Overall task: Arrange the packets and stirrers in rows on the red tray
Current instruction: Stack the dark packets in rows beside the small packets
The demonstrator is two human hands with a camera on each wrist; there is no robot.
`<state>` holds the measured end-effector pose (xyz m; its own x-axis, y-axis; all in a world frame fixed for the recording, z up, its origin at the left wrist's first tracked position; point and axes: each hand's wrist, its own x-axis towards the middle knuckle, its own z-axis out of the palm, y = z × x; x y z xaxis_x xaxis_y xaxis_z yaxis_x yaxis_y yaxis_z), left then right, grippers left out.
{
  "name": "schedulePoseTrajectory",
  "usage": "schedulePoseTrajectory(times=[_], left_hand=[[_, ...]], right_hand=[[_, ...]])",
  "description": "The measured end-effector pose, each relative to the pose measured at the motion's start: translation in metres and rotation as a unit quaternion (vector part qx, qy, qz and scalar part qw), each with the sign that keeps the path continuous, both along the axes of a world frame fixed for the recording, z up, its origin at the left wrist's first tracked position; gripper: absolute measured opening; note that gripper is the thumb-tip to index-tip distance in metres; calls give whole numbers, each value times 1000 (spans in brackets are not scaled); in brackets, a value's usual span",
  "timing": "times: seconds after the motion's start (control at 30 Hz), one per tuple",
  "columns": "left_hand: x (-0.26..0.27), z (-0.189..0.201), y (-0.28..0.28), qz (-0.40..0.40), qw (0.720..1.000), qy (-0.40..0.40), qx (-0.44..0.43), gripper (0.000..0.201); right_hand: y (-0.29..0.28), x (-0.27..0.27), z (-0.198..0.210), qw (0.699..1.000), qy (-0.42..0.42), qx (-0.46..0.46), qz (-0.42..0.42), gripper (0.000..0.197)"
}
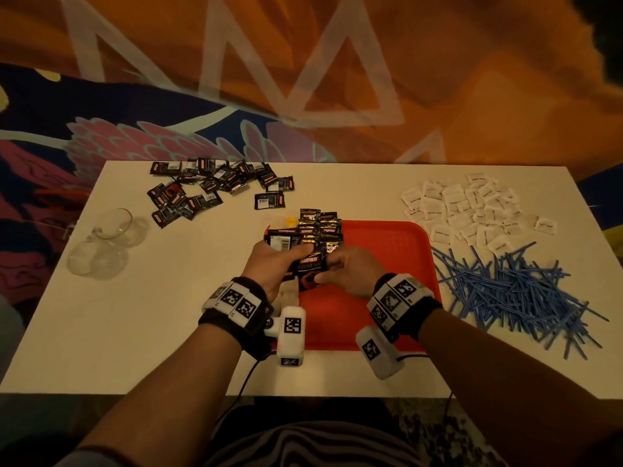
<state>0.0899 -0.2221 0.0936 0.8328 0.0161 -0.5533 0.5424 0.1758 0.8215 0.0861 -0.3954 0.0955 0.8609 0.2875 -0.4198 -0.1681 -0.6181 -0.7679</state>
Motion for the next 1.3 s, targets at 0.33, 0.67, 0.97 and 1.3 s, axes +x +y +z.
schedulePoseTrajectory(times=[0.33,0.67,0.97,1.3], left_hand=[[-2,-28,35,173,981,86,17,19],[-20,-48,81,183,972,131,-73,6],[-30,-59,101,183,971,144,-53,4],[-29,-60,100,176,971,143,-70,4]], right_hand=[[18,7,-45,999,19,-19,-37,14],[24,29,-114,977,89,-127,-146,19],[38,47,-128,963,100,-125,-216,18],[39,49,-133,952,103,-113,-263,22]])
